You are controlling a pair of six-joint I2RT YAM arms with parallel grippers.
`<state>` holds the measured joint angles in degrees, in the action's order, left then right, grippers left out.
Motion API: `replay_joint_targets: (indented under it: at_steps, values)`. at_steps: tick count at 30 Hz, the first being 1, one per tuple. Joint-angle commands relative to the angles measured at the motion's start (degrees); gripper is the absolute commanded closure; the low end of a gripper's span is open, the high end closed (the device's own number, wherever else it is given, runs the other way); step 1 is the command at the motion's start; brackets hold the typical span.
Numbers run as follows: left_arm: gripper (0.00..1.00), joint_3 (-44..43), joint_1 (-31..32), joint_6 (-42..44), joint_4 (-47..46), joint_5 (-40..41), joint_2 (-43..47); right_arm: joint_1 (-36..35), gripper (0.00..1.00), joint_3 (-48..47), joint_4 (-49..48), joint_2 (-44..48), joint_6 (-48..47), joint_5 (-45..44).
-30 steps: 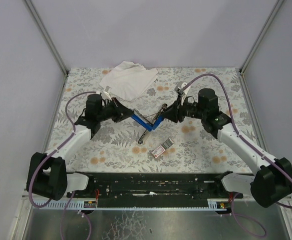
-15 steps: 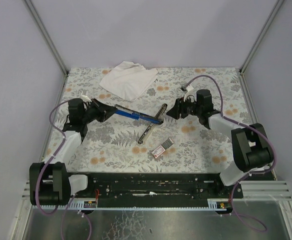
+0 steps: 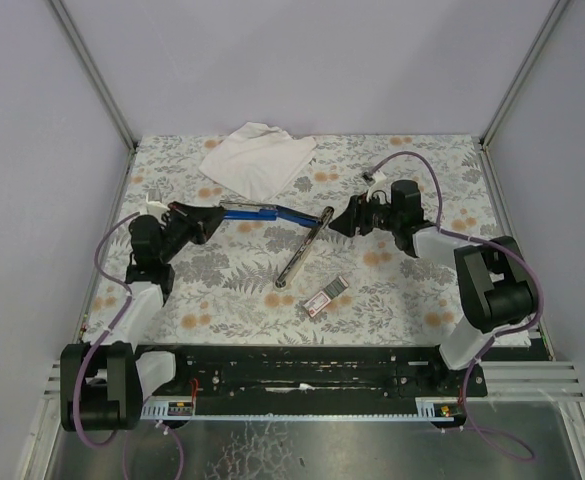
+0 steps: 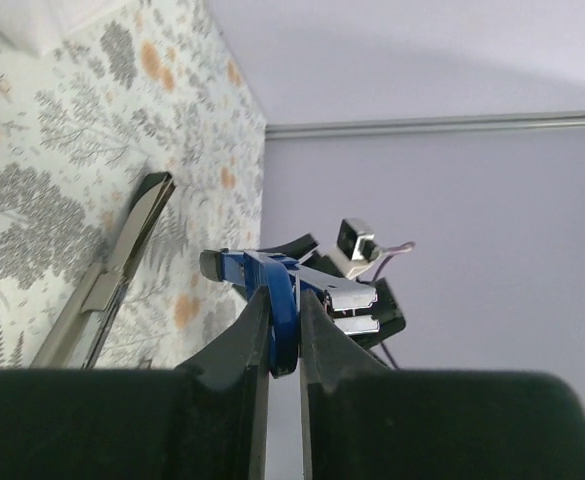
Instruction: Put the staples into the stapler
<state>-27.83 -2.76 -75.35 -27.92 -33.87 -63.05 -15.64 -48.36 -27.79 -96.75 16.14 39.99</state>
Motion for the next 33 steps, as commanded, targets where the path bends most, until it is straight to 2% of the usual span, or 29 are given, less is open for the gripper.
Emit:
replay_joint_targets:
  at_steps: [1, 8, 12, 26, 33]
  values:
    - [1.0, 1.7, -0.6, -6.7, -13.6, 6.4, 3.8, 0.3, 0.39, 1.6, -4.8, 5.1, 1.6, -0.2]
    - [1.0, 6.9, 0.5, -1.1, -11.8, 18.6, 7.9, 0.3, 0.39, 6.0, -7.9, 10.6, 5.3, -1.0]
    - [1.0, 11.6, 3.4, -0.1, -14.6, 24.5, 8.3, 0.3, 0.39, 7.7, -8.3, 13.5, 6.5, -1.1]
    - [1.0, 22.6, 15.0, 4.2, -27.0, 36.3, 2.4, 0.3, 0.39, 10.7, -4.7, 19.5, 5.0, -1.3]
    - [1.0, 23.9, 22.6, 6.3, -30.5, 41.8, -3.7, 0.3, 0.39, 10.7, -4.5, 20.0, 5.1, -1.3]
